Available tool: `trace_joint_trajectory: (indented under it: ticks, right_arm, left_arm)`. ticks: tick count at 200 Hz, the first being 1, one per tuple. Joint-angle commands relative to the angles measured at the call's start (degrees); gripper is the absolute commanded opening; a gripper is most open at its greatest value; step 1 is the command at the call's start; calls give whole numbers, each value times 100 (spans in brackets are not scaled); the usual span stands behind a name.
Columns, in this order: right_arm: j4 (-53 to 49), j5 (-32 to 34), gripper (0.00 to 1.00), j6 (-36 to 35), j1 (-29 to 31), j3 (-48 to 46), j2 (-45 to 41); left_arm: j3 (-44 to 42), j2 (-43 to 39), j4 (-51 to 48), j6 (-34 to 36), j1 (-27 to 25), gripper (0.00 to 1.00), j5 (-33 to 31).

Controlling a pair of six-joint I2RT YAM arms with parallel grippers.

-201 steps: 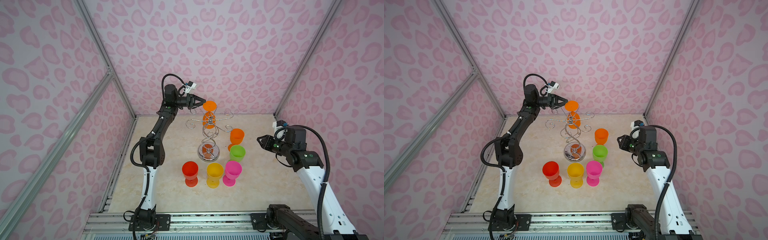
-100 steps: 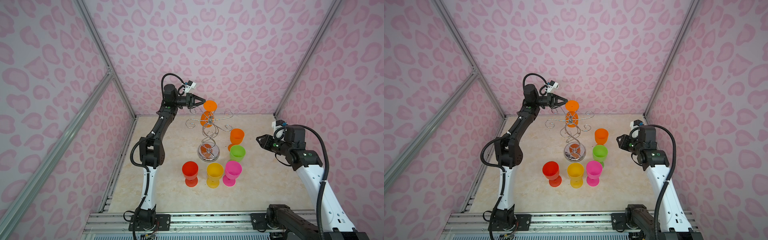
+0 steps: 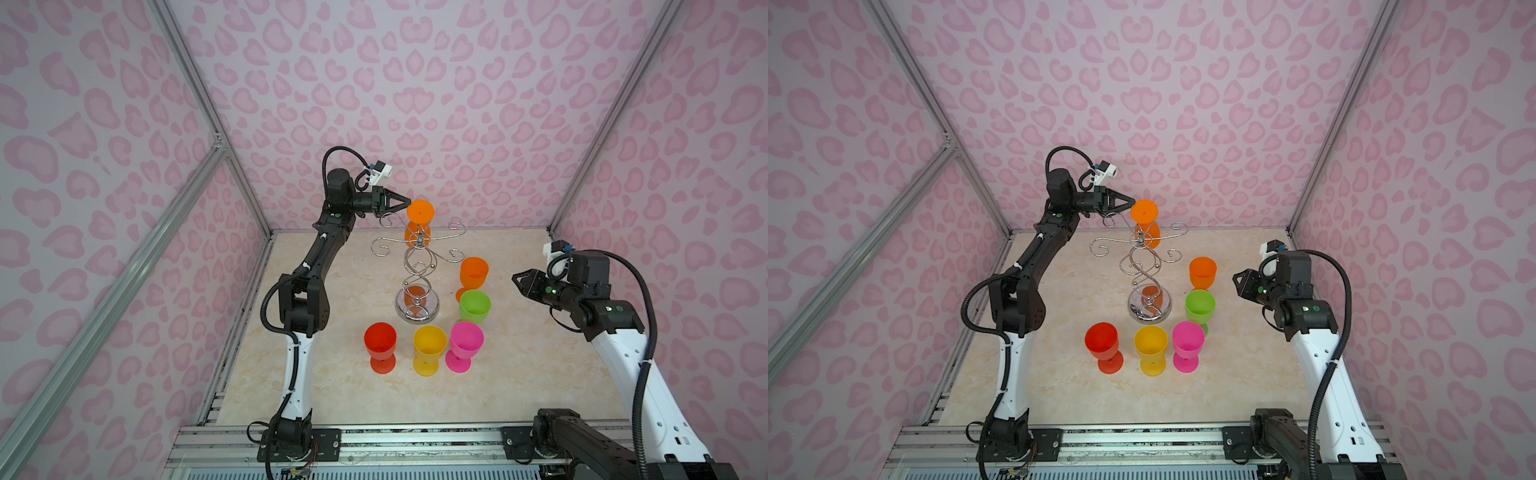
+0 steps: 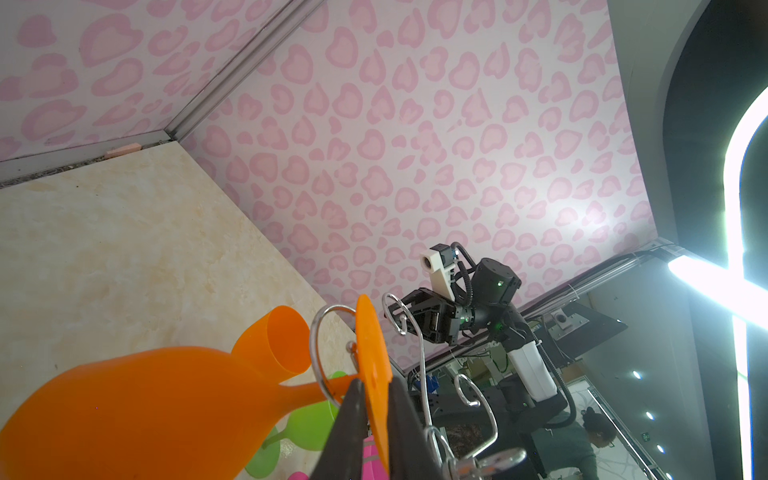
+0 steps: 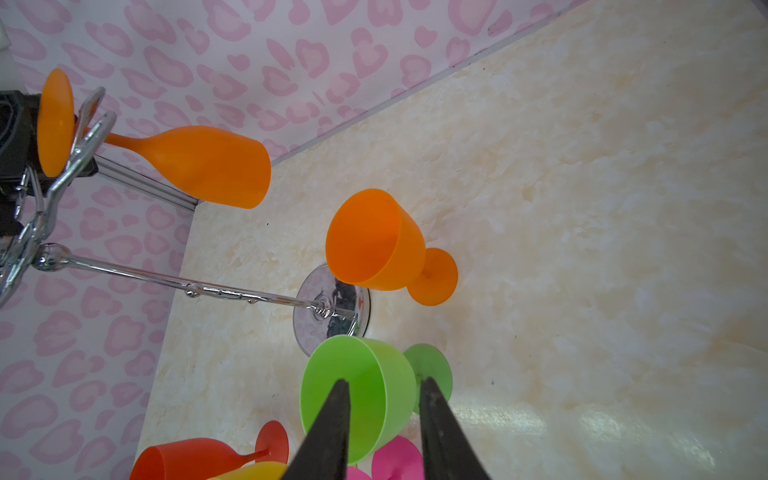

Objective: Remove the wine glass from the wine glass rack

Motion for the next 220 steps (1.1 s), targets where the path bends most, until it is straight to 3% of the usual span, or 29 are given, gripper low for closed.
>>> trace_joint_trajectory:
  ticks: [1,178,220]
  right_arm:
    - [105,-43,30,3,3,-42,-11]
    - [105,-122,30,-16,-102,-132,-11]
    - [149,-140,30,6,-104,-162,-2]
  left_arm:
    - [-60,-5,6,88,-9,14,185]
    - [-67,96,688,-391,21,14,364]
    - [-4,89,742,-441,43,8,337]
